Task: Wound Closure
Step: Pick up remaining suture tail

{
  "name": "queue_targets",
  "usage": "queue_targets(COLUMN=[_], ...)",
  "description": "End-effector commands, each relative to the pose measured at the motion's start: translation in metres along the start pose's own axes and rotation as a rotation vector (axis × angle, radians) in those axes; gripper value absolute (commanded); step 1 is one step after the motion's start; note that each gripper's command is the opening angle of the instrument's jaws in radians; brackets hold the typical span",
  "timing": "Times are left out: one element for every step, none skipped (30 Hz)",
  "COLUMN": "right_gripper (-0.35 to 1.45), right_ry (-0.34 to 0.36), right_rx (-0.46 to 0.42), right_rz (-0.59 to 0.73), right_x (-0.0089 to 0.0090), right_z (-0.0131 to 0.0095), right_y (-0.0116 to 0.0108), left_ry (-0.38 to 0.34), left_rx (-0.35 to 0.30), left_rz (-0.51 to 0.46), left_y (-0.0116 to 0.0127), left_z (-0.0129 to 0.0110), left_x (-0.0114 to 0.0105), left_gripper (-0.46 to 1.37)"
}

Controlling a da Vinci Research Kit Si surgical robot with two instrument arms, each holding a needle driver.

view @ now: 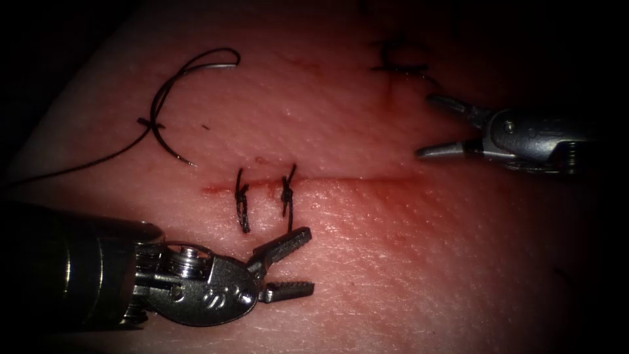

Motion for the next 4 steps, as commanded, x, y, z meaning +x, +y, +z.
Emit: queue_targets(right_gripper=[0.81,0.81,0.81,0.8], right_ry=[0.0,0.0,0.0,0.0], right_rx=[0.0,0.0,0.0,0.0], right_rz=[0.0,0.0,0.0,0.0], right_x=[0.0,0.0,0.0,0.0], right_z=[0.0,0.0,0.0,0.0], right_y=[0.0,0.0,0.0,0.0], left_ry=[-0.001,0.003,0.003,0.003], left_rx=[0.0,-0.001,-0.001,-0.001], left_rz=[0.001,-0.001,-0.001,-0.002], left_y=[-0.0001,-0.0002,-0.0002,-0.0003], left_z=[-0.0001,-0.0001,-0.0001,-0.0001], left_x=[0.0,0.0001,0.0001,0.0001], left_gripper=[0.52,0.55,0.56,0.6])
